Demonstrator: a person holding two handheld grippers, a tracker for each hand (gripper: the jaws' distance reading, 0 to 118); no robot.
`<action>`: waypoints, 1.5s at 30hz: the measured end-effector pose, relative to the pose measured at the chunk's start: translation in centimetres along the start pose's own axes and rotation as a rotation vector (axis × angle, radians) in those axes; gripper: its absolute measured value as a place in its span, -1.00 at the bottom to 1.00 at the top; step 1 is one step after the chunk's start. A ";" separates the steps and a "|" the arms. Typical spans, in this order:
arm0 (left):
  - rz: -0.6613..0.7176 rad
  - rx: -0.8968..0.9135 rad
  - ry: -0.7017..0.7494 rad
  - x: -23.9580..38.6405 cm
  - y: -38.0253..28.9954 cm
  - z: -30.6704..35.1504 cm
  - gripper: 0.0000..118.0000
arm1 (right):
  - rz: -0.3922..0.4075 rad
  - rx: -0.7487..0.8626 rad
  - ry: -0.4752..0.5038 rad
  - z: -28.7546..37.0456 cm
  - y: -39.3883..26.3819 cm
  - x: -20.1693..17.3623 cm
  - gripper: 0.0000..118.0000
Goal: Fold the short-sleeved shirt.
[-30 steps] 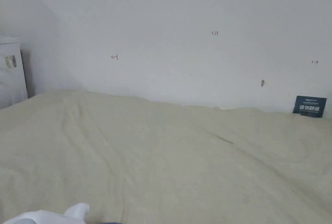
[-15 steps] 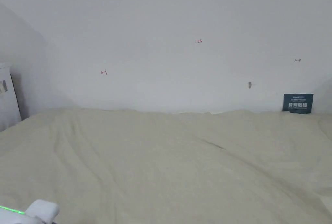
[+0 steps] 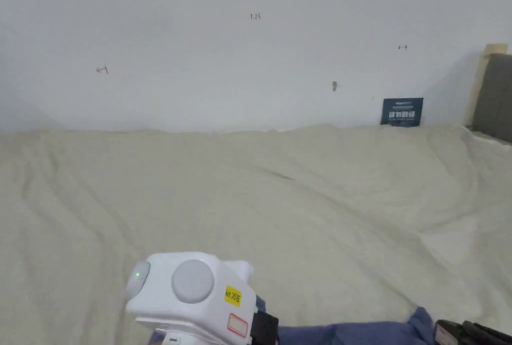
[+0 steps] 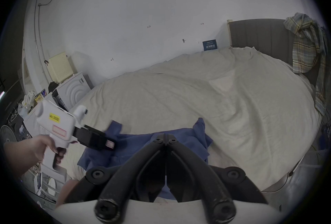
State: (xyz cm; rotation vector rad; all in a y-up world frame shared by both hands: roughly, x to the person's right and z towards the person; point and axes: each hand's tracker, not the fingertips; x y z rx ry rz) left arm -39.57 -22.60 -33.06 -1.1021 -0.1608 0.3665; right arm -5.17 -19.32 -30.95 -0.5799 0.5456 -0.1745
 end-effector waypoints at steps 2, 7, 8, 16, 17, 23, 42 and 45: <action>0.013 -0.022 -0.088 0.0 -0.3 -0.6 0.44 | -0.001 0.001 -0.009 0.3 0.0 0.3 -1.00; -0.047 0.126 -0.174 -1.0 -0.9 4.9 0.96 | 0.039 -0.002 -0.036 0.2 0.0 0.8 -1.00; -0.054 0.160 -0.134 -1.4 -1.0 6.1 0.96 | 0.040 -0.005 -0.034 0.0 0.0 0.8 -1.00; -0.028 0.151 0.031 -3.7 -2.8 6.9 0.42 | 0.035 -0.025 0.014 -0.6 -0.5 0.0 -1.00; -0.034 0.174 0.028 -3.3 -2.9 6.2 -0.05 | 0.031 -0.030 0.020 -0.7 -0.6 0.0 -1.00; -0.240 0.144 0.390 -1.2 -2.4 0.9 -0.71 | 0.040 -0.043 0.016 -0.2 -0.6 0.2 -1.00; -0.059 0.042 -0.313 4.0 -4.7 0.5 -0.71 | 0.006 -0.044 0.072 -0.6 -0.4 -0.7 -1.00; 0.003 0.191 -0.302 1.5 -4.7 4.2 -0.71 | 0.006 -0.033 0.070 -0.3 0.1 -0.5 -1.00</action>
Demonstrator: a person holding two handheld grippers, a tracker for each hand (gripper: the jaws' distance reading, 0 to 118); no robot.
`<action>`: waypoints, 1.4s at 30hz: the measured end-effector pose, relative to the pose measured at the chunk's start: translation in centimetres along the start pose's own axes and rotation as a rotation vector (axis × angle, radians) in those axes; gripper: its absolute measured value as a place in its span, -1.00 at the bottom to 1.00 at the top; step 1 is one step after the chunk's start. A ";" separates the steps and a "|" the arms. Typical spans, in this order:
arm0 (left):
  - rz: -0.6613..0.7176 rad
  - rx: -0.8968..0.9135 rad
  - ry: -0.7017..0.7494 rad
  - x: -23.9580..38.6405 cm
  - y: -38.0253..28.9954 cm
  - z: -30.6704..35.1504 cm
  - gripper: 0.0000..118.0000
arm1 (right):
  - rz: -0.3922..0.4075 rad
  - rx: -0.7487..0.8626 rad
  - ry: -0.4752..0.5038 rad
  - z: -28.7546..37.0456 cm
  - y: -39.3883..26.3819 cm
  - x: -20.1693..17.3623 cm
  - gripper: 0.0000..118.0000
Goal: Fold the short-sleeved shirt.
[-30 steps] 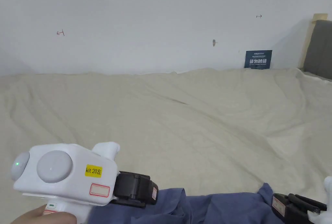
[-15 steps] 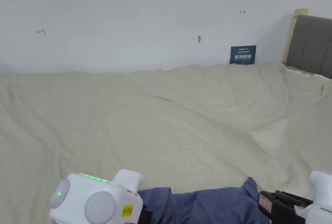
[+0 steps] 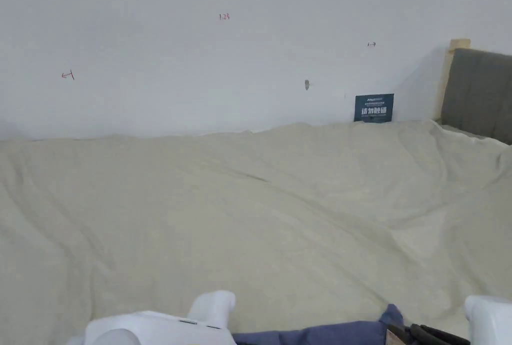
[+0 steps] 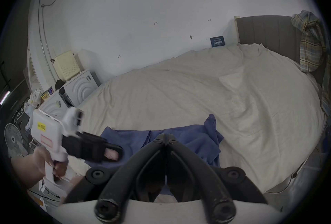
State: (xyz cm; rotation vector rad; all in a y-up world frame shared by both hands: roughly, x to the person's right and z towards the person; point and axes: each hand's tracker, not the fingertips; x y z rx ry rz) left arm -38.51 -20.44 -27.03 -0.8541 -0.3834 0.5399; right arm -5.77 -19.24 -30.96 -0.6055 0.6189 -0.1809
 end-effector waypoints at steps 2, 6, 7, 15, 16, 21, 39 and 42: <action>0.006 0.077 0.061 -1.3 0.3 3.4 -0.71 | 0.004 0.013 -0.007 0.3 0.3 0.2 -1.00; 0.047 0.140 0.255 -6.5 -0.1 9.4 -0.63 | 0.019 0.030 -0.037 0.8 0.8 0.5 -1.00; 0.050 0.157 0.321 -7.8 -0.5 10.5 -0.24 | 0.019 0.026 -0.040 0.8 0.9 0.5 -1.00; 0.409 0.076 -0.105 -17.4 -3.8 11.1 1.00 | 0.034 0.008 -0.032 0.6 0.5 -1.0 -1.00; 0.431 0.077 -0.155 -18.0 -4.1 10.4 1.00 | 0.042 0.004 -0.032 0.5 0.5 -1.3 -1.00; 0.479 -0.022 -0.390 -20.5 -4.4 5.2 1.00 | 0.028 -0.025 -0.015 0.7 0.1 -2.8 -1.00; 0.172 0.016 0.099 -14.8 -2.8 6.2 -0.80 | 0.069 -0.027 0.024 0.5 1.3 -4.4 -1.00; 0.150 0.046 0.277 -14.0 -2.9 8.5 -0.80 | 0.070 -0.023 0.024 0.1 1.1 -4.5 -1.00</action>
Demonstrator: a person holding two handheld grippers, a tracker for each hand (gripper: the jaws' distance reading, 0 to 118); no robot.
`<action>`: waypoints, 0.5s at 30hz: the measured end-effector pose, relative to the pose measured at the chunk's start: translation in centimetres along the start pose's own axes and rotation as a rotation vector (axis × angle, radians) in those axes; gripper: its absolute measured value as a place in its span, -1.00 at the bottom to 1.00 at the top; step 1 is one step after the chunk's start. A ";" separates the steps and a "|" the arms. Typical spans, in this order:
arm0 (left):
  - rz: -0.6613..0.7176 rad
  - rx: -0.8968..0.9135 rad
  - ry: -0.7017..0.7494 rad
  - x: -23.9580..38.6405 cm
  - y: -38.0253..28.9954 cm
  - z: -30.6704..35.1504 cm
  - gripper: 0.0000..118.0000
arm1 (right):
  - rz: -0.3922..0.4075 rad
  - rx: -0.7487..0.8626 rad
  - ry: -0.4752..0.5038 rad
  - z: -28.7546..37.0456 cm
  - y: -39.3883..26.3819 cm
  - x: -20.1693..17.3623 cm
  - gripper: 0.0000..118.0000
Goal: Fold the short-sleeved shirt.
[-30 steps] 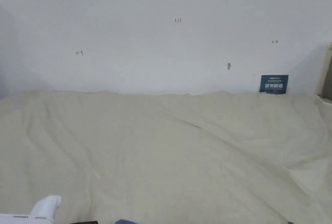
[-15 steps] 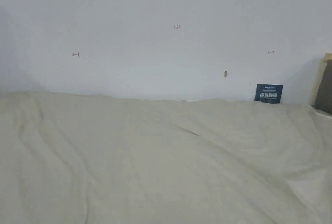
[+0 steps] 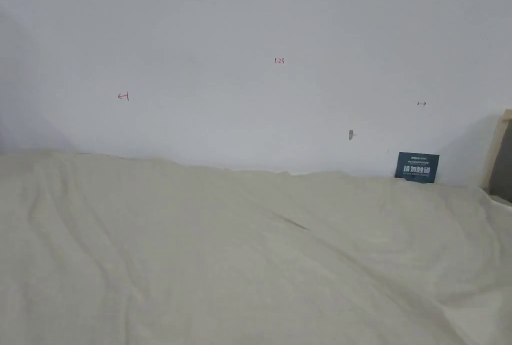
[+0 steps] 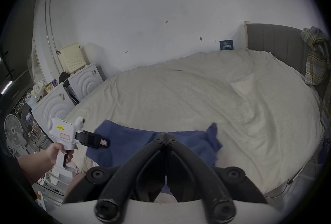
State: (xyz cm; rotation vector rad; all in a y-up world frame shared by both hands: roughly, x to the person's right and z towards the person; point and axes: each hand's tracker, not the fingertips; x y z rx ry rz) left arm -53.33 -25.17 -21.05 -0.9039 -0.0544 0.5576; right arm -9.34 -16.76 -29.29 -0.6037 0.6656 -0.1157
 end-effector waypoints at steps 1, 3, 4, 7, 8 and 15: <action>-0.026 0.007 0.075 0.1 0.1 1.0 -0.80 | -0.003 -0.005 0.002 -0.2 0.1 0.1 -1.00; -0.097 0.013 0.265 0.3 0.3 2.9 -0.80 | -0.016 -0.007 0.013 -0.4 0.2 0.2 -1.00; -0.148 0.011 0.378 0.6 0.2 3.5 -0.80 | -0.020 -0.005 0.020 -0.4 0.2 0.3 -1.00; -0.311 0.021 0.590 1.3 0.2 5.1 -0.80 | -0.015 0.007 0.026 -0.6 -0.1 0.3 -1.00; -0.337 0.019 0.636 1.7 0.2 5.2 -0.80 | -0.013 0.005 0.029 -0.8 -0.2 0.3 -1.00; -0.305 -0.010 0.359 9.5 0.8 3.2 -0.80 | -0.030 -0.015 0.066 -0.7 -0.8 0.9 -1.00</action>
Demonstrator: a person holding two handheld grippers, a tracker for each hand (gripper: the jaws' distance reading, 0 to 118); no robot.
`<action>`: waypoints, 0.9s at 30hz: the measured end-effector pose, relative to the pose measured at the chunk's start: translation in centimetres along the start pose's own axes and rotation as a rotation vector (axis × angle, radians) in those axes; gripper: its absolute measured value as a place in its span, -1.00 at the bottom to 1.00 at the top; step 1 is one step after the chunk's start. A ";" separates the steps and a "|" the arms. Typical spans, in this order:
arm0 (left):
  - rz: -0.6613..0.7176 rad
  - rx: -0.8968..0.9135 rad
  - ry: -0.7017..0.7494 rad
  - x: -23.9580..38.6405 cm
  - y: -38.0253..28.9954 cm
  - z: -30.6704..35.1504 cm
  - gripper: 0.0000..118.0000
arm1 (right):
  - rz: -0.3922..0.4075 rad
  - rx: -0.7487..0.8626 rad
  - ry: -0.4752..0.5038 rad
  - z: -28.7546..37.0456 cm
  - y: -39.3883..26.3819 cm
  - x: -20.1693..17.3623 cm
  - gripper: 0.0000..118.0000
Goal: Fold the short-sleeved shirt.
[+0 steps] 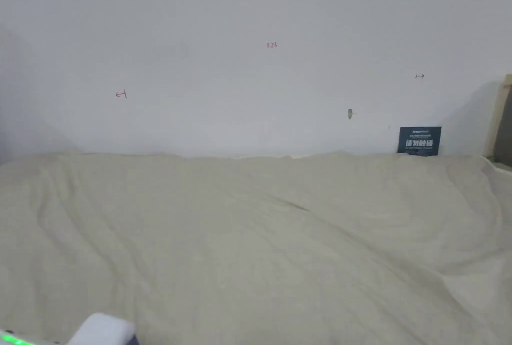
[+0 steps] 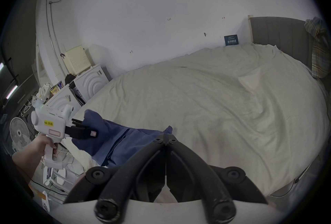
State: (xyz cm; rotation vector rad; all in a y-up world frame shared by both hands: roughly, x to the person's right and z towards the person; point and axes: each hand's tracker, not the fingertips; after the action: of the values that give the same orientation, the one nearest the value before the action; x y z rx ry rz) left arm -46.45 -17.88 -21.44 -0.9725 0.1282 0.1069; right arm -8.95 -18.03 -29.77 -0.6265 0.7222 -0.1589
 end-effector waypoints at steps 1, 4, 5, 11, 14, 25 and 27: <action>-0.001 -0.011 -0.052 1.8 0.6 -0.6 -0.80 | 0.004 0.006 -0.007 0.2 0.0 0.2 -1.00; -0.065 -0.049 -0.183 6.6 2.1 -3.2 -0.80 | 0.000 0.016 -0.002 0.9 -0.1 1.1 -1.00; -0.079 -0.053 -0.195 8.3 2.3 -4.2 -0.80 | 0.004 0.020 0.001 1.2 -0.2 1.4 -1.00; -0.103 -0.153 -0.475 13.8 3.5 -8.9 0.75 | -0.001 0.021 -0.060 2.5 -0.5 3.1 -1.00; -0.023 -0.181 -0.731 13.4 3.2 -9.8 0.95 | -0.063 0.026 -0.048 2.8 -0.4 4.1 -1.00; 0.216 0.340 -0.391 4.0 2.0 0.9 0.89 | -0.072 0.064 -0.051 3.2 0.4 5.0 -1.00; 0.168 0.353 -0.350 4.2 1.7 1.8 0.15 | -0.081 0.059 -0.054 3.1 0.3 5.3 -1.00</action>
State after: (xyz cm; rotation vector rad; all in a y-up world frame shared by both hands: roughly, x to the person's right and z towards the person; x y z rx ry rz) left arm -42.42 -15.30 -22.52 -0.5779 -0.0926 0.3932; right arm -2.92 -18.10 -31.17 -0.6015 0.6378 -0.2361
